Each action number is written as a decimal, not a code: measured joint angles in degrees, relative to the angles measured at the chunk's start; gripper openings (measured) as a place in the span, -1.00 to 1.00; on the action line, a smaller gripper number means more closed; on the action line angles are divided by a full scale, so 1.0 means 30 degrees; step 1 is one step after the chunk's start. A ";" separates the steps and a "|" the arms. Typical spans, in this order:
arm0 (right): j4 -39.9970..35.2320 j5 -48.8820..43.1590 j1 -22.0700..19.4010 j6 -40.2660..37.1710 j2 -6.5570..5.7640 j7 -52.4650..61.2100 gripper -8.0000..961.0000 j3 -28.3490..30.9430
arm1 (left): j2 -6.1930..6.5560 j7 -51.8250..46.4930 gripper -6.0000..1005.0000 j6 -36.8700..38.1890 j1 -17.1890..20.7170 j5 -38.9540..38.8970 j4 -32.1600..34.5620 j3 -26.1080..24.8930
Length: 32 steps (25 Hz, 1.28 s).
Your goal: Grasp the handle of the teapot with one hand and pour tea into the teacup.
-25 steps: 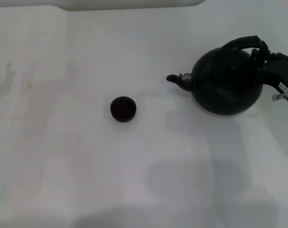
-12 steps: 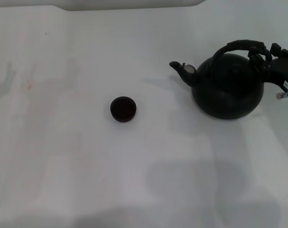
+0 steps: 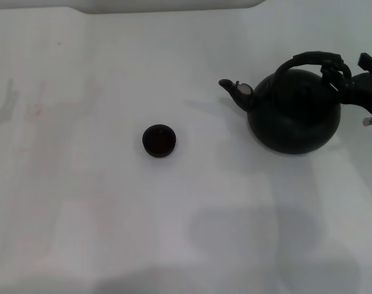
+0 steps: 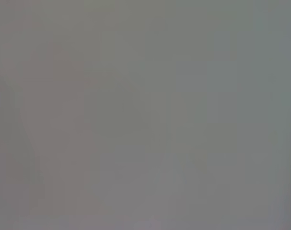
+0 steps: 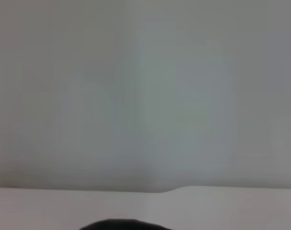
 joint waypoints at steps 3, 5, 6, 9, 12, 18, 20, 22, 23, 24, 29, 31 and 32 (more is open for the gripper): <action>-0.0884 -0.0057 -0.0469 0.1213 -0.0007 -0.0166 0.36 0.0270 | 0.0000 0.0003 0.77 -0.0001 0.0000 0.0000 -0.0019 0.0001; -0.1397 -0.0059 -0.0630 0.2261 -0.0011 -0.0331 0.49 0.0454 | 0.0000 0.0004 0.77 -0.0001 0.0000 0.0000 -0.0042 0.0001; -0.1647 -0.0059 -0.0669 0.2880 -0.0011 -0.0419 0.55 0.0541 | 0.0000 0.0003 0.77 -0.0001 0.0000 0.0000 -0.0056 0.0002; -0.2346 -0.0023 -0.0733 0.4538 0.0002 -0.0550 0.75 0.0706 | -0.0001 0.0004 0.77 0.0000 -0.0031 0.0000 -0.0070 0.0002; -0.2835 0.0009 -0.1000 0.4926 0.0042 -0.0581 0.75 0.0734 | 0.0000 0.0005 0.77 -0.0004 -0.0045 0.0000 -0.0102 0.0001; -0.4455 0.0072 -0.1391 0.7360 0.0024 -0.0730 0.75 0.1129 | 0.0000 0.0003 0.77 -0.0118 -0.0058 0.0001 -0.0091 0.0007; -0.5167 0.0097 -0.1516 0.8574 0.0035 -0.0786 0.75 0.1434 | 0.0000 0.0004 0.77 -0.0157 -0.0058 0.0001 -0.0090 0.0014; -0.5822 0.0117 -0.1719 0.9560 0.0059 -0.0877 0.75 0.1686 | 0.0000 0.0005 0.77 -0.0171 -0.0059 0.0001 -0.0091 0.0006; -0.6175 0.0129 -0.1836 1.0060 0.0077 -0.0968 0.75 0.1842 | 0.0000 0.0003 0.77 -0.0173 -0.0059 0.0001 -0.0088 -0.0001; -0.6497 0.0145 -0.1934 1.0602 0.0091 -0.1060 0.75 0.2008 | 0.0000 0.0004 0.77 -0.0176 -0.0059 0.0002 -0.0079 -0.0003; -0.7810 0.0595 -0.2005 1.3076 0.0114 -0.1610 0.74 0.3047 | 0.0013 0.0003 0.77 -0.0180 -0.0183 0.0001 -0.0015 0.0001; -0.8072 0.1526 -0.1924 1.3907 0.0106 -0.2289 0.74 0.3909 | 0.0023 0.0003 0.77 -0.0180 -0.0215 0.0001 0.0006 0.0001; -0.8107 0.2247 -0.1893 1.4207 0.0112 -0.2756 0.74 0.4433 | 0.0023 0.0004 0.77 -0.0180 -0.0223 0.0002 0.0005 0.0003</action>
